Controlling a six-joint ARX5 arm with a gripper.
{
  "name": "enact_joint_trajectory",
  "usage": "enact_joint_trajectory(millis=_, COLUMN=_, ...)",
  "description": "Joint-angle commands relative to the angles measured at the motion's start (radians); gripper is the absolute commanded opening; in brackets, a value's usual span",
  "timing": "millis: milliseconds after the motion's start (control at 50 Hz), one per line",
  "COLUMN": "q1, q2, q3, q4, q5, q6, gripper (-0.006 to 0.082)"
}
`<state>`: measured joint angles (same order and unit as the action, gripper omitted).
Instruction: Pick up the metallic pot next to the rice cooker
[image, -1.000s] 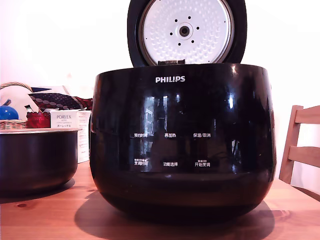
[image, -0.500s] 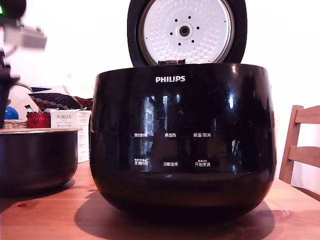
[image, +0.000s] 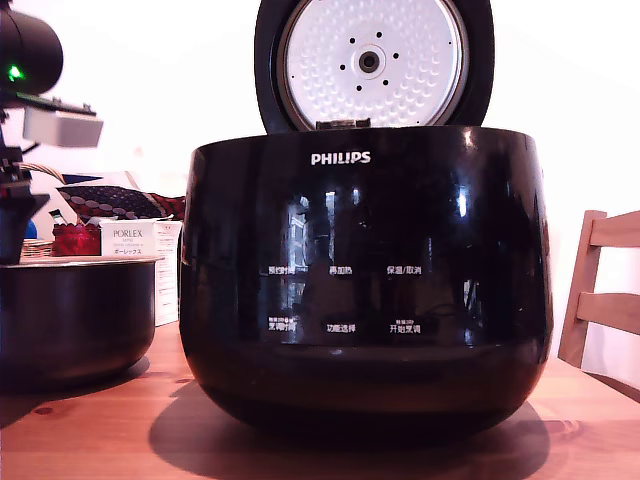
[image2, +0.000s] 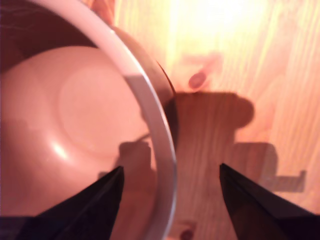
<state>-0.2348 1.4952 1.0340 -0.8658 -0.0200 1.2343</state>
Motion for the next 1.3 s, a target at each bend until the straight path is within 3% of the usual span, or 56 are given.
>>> enact_joint_trajectory(millis=0, q1=0.001, q2=0.011, q3=-0.001, q4=-0.002, q5=0.01, q6=0.005, gripper=0.0516)
enact_joint_trajectory(millis=240, q1=0.001, q2=0.024, q3=-0.001, q4=-0.014, q5=0.031, q6=0.004, gripper=0.0319)
enact_joint_trajectory(millis=440, q1=0.001, q2=0.024, q3=-0.001, q4=-0.023, q5=0.037, q6=0.004, gripper=-0.0023)
enact_joint_trajectory(millis=760, q1=-0.003, q2=0.023, q3=0.023, q4=-0.036, q5=0.008, q6=0.004, gripper=-0.0022)
enact_joint_trajectory(millis=1280, q1=-0.08, q2=-0.024, q3=0.251, q4=-0.266, q5=-0.023, q6=-0.042, gripper=-0.0022)
